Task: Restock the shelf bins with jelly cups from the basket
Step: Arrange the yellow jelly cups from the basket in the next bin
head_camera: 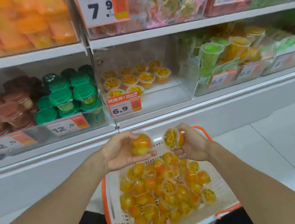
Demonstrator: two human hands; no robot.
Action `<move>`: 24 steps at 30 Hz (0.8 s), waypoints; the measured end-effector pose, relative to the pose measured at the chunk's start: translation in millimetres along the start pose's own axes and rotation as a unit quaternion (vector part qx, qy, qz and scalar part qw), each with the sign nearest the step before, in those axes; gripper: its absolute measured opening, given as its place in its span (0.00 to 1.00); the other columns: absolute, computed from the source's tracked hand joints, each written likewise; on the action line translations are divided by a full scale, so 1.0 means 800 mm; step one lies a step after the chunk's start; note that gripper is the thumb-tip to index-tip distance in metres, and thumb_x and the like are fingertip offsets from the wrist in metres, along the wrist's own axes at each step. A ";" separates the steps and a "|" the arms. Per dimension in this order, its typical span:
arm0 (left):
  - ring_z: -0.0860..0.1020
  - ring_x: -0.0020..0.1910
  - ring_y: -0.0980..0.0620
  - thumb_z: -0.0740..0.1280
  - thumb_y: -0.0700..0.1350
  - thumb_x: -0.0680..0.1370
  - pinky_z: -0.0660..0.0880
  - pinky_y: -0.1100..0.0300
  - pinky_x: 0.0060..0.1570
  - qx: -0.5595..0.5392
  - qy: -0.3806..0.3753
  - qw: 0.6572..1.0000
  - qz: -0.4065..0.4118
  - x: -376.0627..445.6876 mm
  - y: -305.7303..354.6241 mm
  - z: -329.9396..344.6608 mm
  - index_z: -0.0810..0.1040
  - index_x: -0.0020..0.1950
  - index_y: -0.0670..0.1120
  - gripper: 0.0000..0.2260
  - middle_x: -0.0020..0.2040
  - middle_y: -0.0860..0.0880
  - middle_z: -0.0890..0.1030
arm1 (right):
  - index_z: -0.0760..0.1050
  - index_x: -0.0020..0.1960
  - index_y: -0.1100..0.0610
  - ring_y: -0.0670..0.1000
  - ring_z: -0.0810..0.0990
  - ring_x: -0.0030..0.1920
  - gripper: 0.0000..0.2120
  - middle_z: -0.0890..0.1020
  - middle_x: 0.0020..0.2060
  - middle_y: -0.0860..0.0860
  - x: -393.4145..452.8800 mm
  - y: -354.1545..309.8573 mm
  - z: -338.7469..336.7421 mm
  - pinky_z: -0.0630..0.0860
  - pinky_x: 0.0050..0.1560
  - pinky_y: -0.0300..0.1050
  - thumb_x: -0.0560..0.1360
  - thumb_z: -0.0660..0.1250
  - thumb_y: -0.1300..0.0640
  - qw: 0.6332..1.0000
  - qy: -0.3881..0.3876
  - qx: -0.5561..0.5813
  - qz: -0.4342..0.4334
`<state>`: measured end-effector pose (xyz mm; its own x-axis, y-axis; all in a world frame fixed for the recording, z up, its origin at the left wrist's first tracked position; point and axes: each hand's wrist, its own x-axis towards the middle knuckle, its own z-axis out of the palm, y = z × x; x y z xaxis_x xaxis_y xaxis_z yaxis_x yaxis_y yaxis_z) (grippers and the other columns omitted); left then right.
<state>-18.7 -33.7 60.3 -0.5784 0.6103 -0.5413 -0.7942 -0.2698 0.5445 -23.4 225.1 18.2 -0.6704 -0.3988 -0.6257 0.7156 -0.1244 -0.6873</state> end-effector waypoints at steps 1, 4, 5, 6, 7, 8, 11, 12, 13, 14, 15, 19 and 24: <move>0.77 0.62 0.30 0.76 0.40 0.65 0.83 0.45 0.50 0.031 -0.006 0.999 0.021 -0.003 0.015 0.015 0.75 0.61 0.36 0.26 0.60 0.33 0.77 | 0.71 0.38 0.55 0.50 0.59 0.31 0.16 0.69 0.35 0.55 -0.014 -0.022 0.010 0.55 0.32 0.44 0.77 0.57 0.46 1.000 -0.019 0.002 -0.021; 0.81 0.51 0.36 0.66 0.47 0.76 0.82 0.53 0.37 0.149 0.015 0.986 0.078 -0.012 0.044 0.059 0.77 0.58 0.36 0.16 0.52 0.35 0.79 | 0.76 0.48 0.58 0.54 0.73 0.33 0.11 0.75 0.39 0.57 -0.052 -0.070 0.041 0.69 0.34 0.43 0.77 0.61 0.51 0.994 -0.046 0.022 -0.093; 0.81 0.48 0.38 0.64 0.51 0.77 0.79 0.55 0.33 0.179 0.027 0.979 0.092 -0.015 0.048 0.069 0.79 0.54 0.37 0.17 0.49 0.36 0.80 | 0.76 0.52 0.60 0.56 0.77 0.36 0.11 0.78 0.42 0.58 -0.061 -0.078 0.047 0.73 0.37 0.44 0.77 0.63 0.53 0.991 -0.047 0.037 -0.118; 0.81 0.45 0.39 0.64 0.55 0.77 0.76 0.57 0.29 0.203 0.041 0.973 0.099 -0.018 0.049 0.077 0.81 0.49 0.38 0.19 0.46 0.36 0.80 | 0.76 0.55 0.61 0.58 0.80 0.41 0.11 0.80 0.46 0.60 -0.069 -0.082 0.053 0.77 0.40 0.45 0.77 0.65 0.55 0.987 -0.052 0.053 -0.140; 0.82 0.42 0.40 0.64 0.58 0.77 0.74 0.58 0.27 0.222 0.052 0.968 0.105 -0.019 0.047 0.081 0.82 0.42 0.40 0.21 0.43 0.36 0.81 | 0.75 0.56 0.63 0.61 0.82 0.47 0.11 0.81 0.50 0.62 -0.071 -0.082 0.055 0.80 0.45 0.47 0.76 0.67 0.59 0.982 -0.064 0.068 -0.162; 0.82 0.40 0.40 0.64 0.60 0.76 0.72 0.59 0.25 0.235 0.060 0.964 0.107 -0.019 0.044 0.083 0.82 0.38 0.41 0.23 0.41 0.36 0.81 | 0.74 0.57 0.63 0.64 0.82 0.52 0.13 0.81 0.54 0.64 -0.072 -0.079 0.057 0.81 0.49 0.49 0.75 0.70 0.63 0.976 -0.078 0.078 -0.186; 0.82 0.38 0.41 0.63 0.64 0.77 0.70 0.60 0.23 0.237 0.077 0.964 0.095 -0.011 0.034 0.080 0.82 0.41 0.38 0.28 0.40 0.36 0.81 | 0.71 0.60 0.61 0.66 0.80 0.59 0.29 0.78 0.60 0.66 -0.059 -0.071 0.059 0.78 0.60 0.59 0.64 0.77 0.71 0.971 -0.053 0.026 -0.233; 0.82 0.38 0.42 0.63 0.63 0.78 0.71 0.60 0.24 0.233 0.089 0.963 0.097 -0.007 0.031 0.079 0.83 0.44 0.36 0.29 0.40 0.36 0.82 | 0.71 0.62 0.61 0.63 0.81 0.58 0.31 0.79 0.60 0.63 -0.053 -0.070 0.060 0.78 0.61 0.58 0.62 0.77 0.72 0.969 -0.024 -0.010 -0.246; 0.82 0.37 0.43 0.64 0.62 0.78 0.71 0.60 0.24 0.232 0.106 0.961 0.105 -0.001 0.030 0.078 0.83 0.48 0.34 0.28 0.41 0.36 0.82 | 0.71 0.65 0.59 0.60 0.81 0.58 0.34 0.81 0.59 0.60 -0.048 -0.071 0.062 0.78 0.60 0.56 0.62 0.77 0.71 0.965 0.001 -0.052 -0.258; 0.83 0.38 0.43 0.65 0.59 0.79 0.72 0.59 0.25 0.232 0.128 0.957 0.115 0.004 0.030 0.078 0.83 0.50 0.35 0.26 0.43 0.36 0.84 | 0.72 0.66 0.56 0.57 0.81 0.58 0.35 0.82 0.58 0.57 -0.045 -0.074 0.063 0.78 0.58 0.53 0.62 0.77 0.70 0.959 0.021 -0.101 -0.265; 0.83 0.39 0.43 0.66 0.57 0.79 0.73 0.59 0.26 0.234 0.151 0.952 0.127 0.008 0.031 0.077 0.83 0.52 0.37 0.22 0.44 0.37 0.85 | 0.73 0.67 0.53 0.55 0.81 0.59 0.35 0.83 0.58 0.55 -0.044 -0.078 0.063 0.78 0.57 0.50 0.63 0.78 0.70 0.952 0.033 -0.146 -0.267; 0.83 0.35 0.45 0.66 0.50 0.80 0.76 0.55 0.28 0.281 0.190 0.925 0.169 0.018 0.037 0.074 0.83 0.52 0.42 0.12 0.42 0.40 0.86 | 0.76 0.67 0.55 0.56 0.81 0.58 0.29 0.83 0.59 0.55 -0.050 -0.106 0.055 0.78 0.54 0.50 0.67 0.75 0.65 0.956 0.013 -0.176 -0.235; 0.80 0.34 0.38 0.65 0.48 0.81 0.75 0.56 0.27 0.295 0.208 0.903 0.235 0.018 0.044 0.084 0.82 0.47 0.39 0.13 0.39 0.44 0.86 | 0.81 0.61 0.61 0.60 0.83 0.56 0.19 0.83 0.57 0.60 -0.047 -0.128 0.063 0.82 0.52 0.58 0.72 0.74 0.55 0.956 0.068 -0.169 -0.229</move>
<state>-42.3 16.3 114.6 -0.9426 0.1667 -0.2893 -0.2773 0.0915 0.9564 -61.5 207.2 130.8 -0.9342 -0.2481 -0.2562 0.2513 0.0519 -0.9665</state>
